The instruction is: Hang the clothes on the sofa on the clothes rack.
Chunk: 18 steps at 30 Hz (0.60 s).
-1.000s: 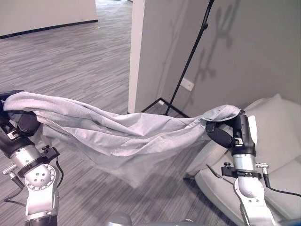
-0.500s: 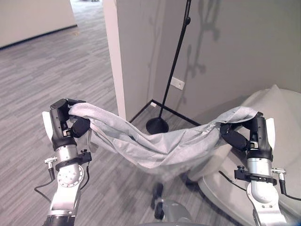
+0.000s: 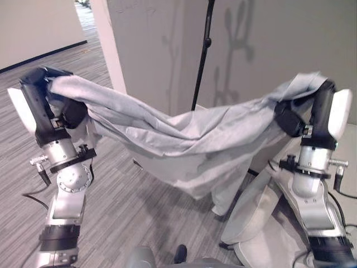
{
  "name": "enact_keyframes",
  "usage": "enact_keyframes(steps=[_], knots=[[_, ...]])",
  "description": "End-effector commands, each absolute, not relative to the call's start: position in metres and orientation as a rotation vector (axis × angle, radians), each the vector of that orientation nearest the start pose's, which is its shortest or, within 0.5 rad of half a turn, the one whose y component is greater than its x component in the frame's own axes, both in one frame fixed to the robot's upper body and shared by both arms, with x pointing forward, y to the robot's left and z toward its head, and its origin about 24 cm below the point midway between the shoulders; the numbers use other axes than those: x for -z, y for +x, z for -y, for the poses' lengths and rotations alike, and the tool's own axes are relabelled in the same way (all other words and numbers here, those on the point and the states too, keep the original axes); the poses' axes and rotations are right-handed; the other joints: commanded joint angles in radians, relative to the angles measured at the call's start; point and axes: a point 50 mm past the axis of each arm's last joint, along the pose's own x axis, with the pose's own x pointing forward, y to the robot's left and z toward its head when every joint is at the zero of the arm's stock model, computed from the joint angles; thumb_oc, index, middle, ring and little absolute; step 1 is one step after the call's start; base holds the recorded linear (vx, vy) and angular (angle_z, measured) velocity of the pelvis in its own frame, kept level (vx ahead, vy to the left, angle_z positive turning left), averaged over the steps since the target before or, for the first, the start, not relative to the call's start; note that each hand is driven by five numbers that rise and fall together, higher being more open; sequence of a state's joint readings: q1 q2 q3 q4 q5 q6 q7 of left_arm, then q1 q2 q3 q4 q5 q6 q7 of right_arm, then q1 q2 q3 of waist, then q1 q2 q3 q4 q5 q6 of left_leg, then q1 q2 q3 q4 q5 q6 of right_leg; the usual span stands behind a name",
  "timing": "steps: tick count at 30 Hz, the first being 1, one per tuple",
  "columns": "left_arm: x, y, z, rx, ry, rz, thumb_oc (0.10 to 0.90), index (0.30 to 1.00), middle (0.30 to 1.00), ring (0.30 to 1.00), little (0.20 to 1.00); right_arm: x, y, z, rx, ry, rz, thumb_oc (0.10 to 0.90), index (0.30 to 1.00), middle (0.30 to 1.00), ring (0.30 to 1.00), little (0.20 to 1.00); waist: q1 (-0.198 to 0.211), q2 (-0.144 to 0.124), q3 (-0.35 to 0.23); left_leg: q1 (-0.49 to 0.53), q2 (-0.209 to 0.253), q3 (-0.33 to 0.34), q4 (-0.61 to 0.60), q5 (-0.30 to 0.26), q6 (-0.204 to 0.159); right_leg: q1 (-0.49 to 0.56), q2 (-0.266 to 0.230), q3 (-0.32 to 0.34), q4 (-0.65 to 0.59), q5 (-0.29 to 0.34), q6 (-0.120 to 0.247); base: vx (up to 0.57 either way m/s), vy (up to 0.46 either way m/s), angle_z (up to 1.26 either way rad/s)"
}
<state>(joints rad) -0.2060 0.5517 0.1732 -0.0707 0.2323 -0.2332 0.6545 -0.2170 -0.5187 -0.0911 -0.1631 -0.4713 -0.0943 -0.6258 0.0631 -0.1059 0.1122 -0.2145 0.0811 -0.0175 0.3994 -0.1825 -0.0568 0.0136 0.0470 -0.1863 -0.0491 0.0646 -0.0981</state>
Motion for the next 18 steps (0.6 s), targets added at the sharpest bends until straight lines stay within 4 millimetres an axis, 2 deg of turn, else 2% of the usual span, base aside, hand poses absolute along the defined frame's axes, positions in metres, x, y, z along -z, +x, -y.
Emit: enact_keyframes(steps=[1,2,4,7,10,11,12,13,14,15,16,17,18], knots=[[-0.255,0.249,-0.263,-0.756,0.729,1.107,0.4,0.3,0.3,0.3,0.3,-0.246,0.26,0.259,0.924,-0.99,0.998,0.4,0.3,0.3,0.3,0.3,0.072,0.021,-0.061,0.039,-0.121,-0.1,-0.268,0.181,0.028,0.103,-0.059,0.049,-0.038,-0.031,0.154,0.3,0.201,-0.96],[-0.26,0.254,-0.263,-0.774,0.727,1.109,0.4,0.3,0.3,0.3,0.3,-0.252,0.269,0.265,0.957,-0.982,0.967,0.4,0.3,0.3,0.3,0.3,0.081,0.034,-0.073,0.067,-0.129,-0.126,-0.314,0.213,0.017,0.133,-0.055,0.074,-0.034,-0.047,0.151,0.24,0.139,-0.94],[-0.261,0.255,-0.263,-0.779,0.724,1.11,0.4,0.3,0.3,0.3,0.3,-0.253,0.271,0.265,0.958,-0.98,0.97,0.4,0.3,0.3,0.3,0.3,0.082,0.035,-0.066,0.079,-0.128,-0.124,-0.329,0.217,0.017,0.138,-0.056,0.076,-0.035,-0.049,0.151,0.11,0.088,-0.64],[-0.278,0.26,-0.26,-0.773,0.751,1.165,0.4,0.3,0.3,0.3,0.3,-0.267,0.28,0.285,1.062,-1.097,0.91,0.4,0.3,0.3,0.3,0.3,0.081,0.039,-0.123,0.147,-0.123,-0.14,-0.353,0.223,0.036,0.15,-0.081,0.079,0.034,-0.097,0.16,0.27,0.251,-0.4],[-0.286,0.265,-0.262,-0.776,0.758,1.166,0.4,0.3,0.3,0.3,0.3,-0.271,0.289,0.296,1.093,-1.125,0.859,0.4,0.3,0.3,0.3,0.3,0.098,0.037,-0.136,0.186,-0.125,-0.121,-0.377,0.221,0.059,0.138,-0.095,0.067,0.128,-0.12,0.173,0.18,0.129,-0.45],[-0.292,0.266,-0.265,-0.792,0.757,1.167,0.4,0.3,0.3,0.3,0.3,-0.28,0.296,0.301,1.103,-1.159,0.82,0.4,0.3,0.3,0.3,0.3,0.112,0.046,-0.118,0.239,-0.125,-0.097,-0.395,0.207,0.082,0.081,-0.125,0.041,0.313,-0.084,0.212,0.15,0.16,-0.65],[-0.293,0.265,-0.265,-0.795,0.756,1.168,0.4,0.3,0.3,0.3,0.3,-0.281,0.297,0.301,1.103,-1.159,0.823,0.4,0.3,0.3,0.3,0.3,0.115,0.047,-0.112,0.237,-0.126,-0.092,-0.394,0.216,0.083,0.073,-0.128,0.043,0.325,-0.083,0.211,0.17,0.204,-0.86],[-0.3,0.267,-0.267,-0.806,0.775,1.175,0.4,0.3,0.3,0.3,0.3,-0.289,0.299,0.307,1.121,-1.201,0.803,0.4,0.3,0.3,0.3,0.3,0.115,0.06,-0.1,0.273,-0.122,-0.081,-0.405,0.199,0.106,0.036,-0.161,0.004,0.46,-0.028,0.235,0.04,0.106,-0.63],[-0.301,0.268,-0.268,-0.811,0.771,1.176,0.4,0.3,0.3,0.3,0.3,-0.291,0.301,0.306,1.122,-1.2,0.809,0.4,0.3,0.3,0.3,0.3,0.115,0.059,-0.091,0.279,-0.128,-0.079,-0.409,0.2,0.109,0.025,-0.169,0.008,0.49,-0.039,0.238,0.17,0.177,-0.4],[-0.305,0.271,-0.277,-0.847,0.796,1.151,0.4,0.3,0.3,0.3,0.3,-0.289,0.304,0.316,1.123,-1.234,0.758,0.4,0.3,0.3,0.3,0.3,0.114,0.068,-0.085,0.32,-0.115,-0.071,-0.433,0.187,0.114,-0.029,-0.229,-0.049,0.566,0.004,0.245,0.08,0.084,-0.02],[-0.306,0.271,-0.278,-0.848,0.794,1.151,0.4,0.3,0.3,0.3,0.3,-0.29,0.305,0.316,1.123,-1.232,0.76,0.4,0.3,0.3,0.3,0.3,0.112,0.068,-0.085,0.322,-0.116,-0.072,-0.438,0.189,0.115,-0.032,-0.232,-0.05,0.572,0.002,0.246,0.15,0.057,0.05],[-0.31,0.271,-0.283,-0.866,0.815,1.145,0.4,0.3,0.3,0.3,0.3,-0.292,0.308,0.318,1.115,-1.253,0.742,0.4,0.3,0.3,0.3,0.3,0.116,0.065,-0.088,0.336,-0.109,-0.067,-0.451,0.184,0.11,-0.049,-0.261,-0.076,0.548,-0.004,0.243,0.16,-0.133,-0.04],[-0.32,0.271,-0.295,-0.902,0.869,1.124,0.4,0.3,0.3,0.3,0.3,-0.301,0.311,0.323,1.101,-1.288,0.73,0.4,0.3,0.3,0.3,0.3,0.115,0.055,-0.088,0.349,-0.097,-0.067,-0.462,0.168,0.093,-0.075,-0.285,-0.111,0.415,-0.024,0.238,0.28,-0.218,-0.1]])
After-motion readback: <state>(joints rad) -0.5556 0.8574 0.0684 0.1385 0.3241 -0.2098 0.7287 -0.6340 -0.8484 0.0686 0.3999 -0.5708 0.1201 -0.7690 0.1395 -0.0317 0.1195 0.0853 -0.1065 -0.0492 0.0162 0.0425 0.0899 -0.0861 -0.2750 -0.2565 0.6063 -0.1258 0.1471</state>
